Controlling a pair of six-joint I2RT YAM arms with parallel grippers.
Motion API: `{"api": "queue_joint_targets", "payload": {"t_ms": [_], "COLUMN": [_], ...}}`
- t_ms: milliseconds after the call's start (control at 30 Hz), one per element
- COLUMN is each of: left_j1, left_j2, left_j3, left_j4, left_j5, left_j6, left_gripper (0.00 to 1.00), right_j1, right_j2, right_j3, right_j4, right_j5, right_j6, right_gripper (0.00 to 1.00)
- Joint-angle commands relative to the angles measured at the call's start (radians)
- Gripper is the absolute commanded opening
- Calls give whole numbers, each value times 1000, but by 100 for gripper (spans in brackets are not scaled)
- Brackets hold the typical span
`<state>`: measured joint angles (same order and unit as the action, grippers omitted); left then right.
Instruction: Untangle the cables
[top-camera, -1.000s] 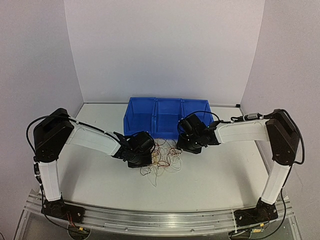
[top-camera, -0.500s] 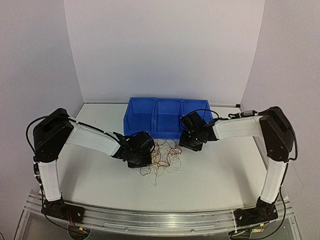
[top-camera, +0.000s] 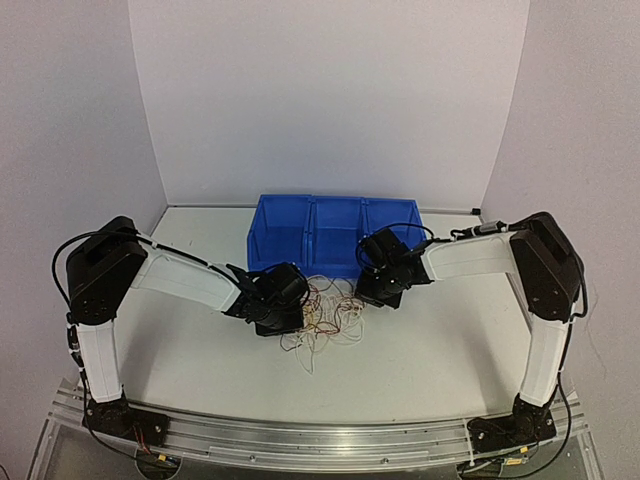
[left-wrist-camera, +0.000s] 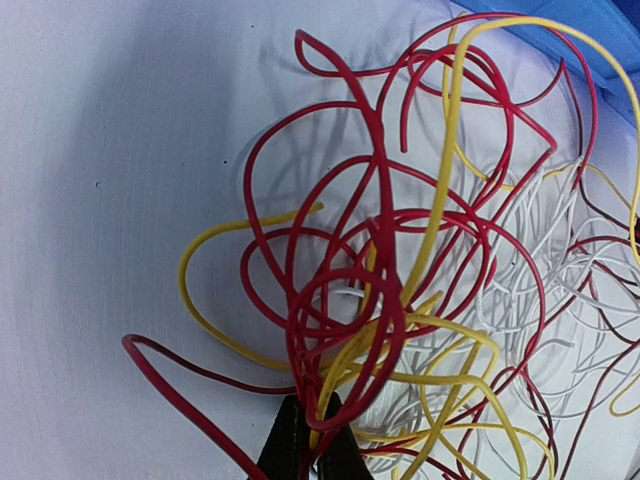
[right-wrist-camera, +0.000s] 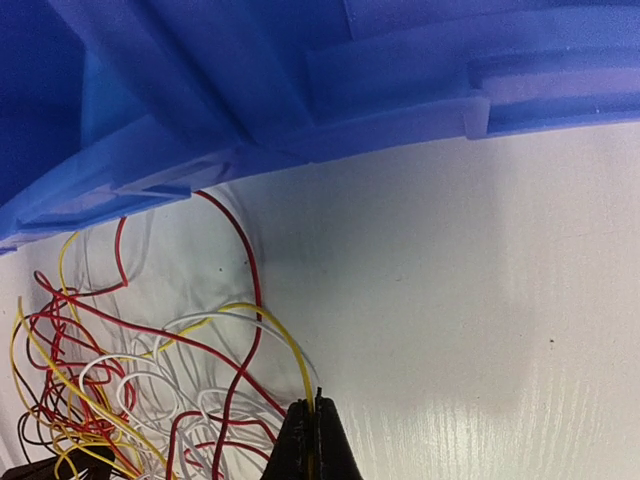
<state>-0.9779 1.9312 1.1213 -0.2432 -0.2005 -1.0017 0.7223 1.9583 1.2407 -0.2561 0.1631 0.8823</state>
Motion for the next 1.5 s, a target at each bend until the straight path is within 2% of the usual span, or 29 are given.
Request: {"api": "queue_joint_targets", "payload": {"t_ms": [0, 100, 233, 500, 633, 800, 900, 1033, 1167, 1267, 1367, 1467], "left_j1": [2, 2, 2, 13, 31, 45, 45, 45, 45, 45, 45, 45], "left_j2": [-23, -30, -59, -168, -232, -291, -314, -325, -327, -333, -341, -348], "left_j3": [-23, -30, -51, -154, -216, -257, -264, -254, -240, -249, -266, -285], "left_j4": [-13, -19, -39, -123, -166, -233, -241, -238, -252, -249, -245, -236], "left_j5": [19, 17, -7, -96, -123, -157, -159, -159, -163, -163, -163, -166], "left_j6": [-26, -36, -56, -123, -163, -204, -201, -167, -160, -165, -174, -183], "left_gripper": [0, 0, 0, 1, 2, 6, 18, 28, 32, 33, 33, 33], "right_j1": [2, 2, 2, -11, -61, -146, -156, -156, -155, -157, -165, -193], "right_j2": [-36, -75, -151, -372, -480, -592, -650, -683, -685, -674, -679, -695], "right_j3": [-18, -36, -42, -45, -37, -39, -55, -56, -8, 70, 132, 206], "right_j4": [-3, -3, -21, -81, -79, -66, -64, -63, -61, -31, 92, 130], "right_j5": [37, 111, 237, 697, 816, 807, 680, 552, 586, 663, 747, 754], "right_j6": [20, 3, -105, -531, -709, -839, -836, -819, -875, -1026, -1205, -1299], "right_gripper": [0, 0, 0, 0, 0, 0, 0, 0, 0, 0, 0, 0]}}
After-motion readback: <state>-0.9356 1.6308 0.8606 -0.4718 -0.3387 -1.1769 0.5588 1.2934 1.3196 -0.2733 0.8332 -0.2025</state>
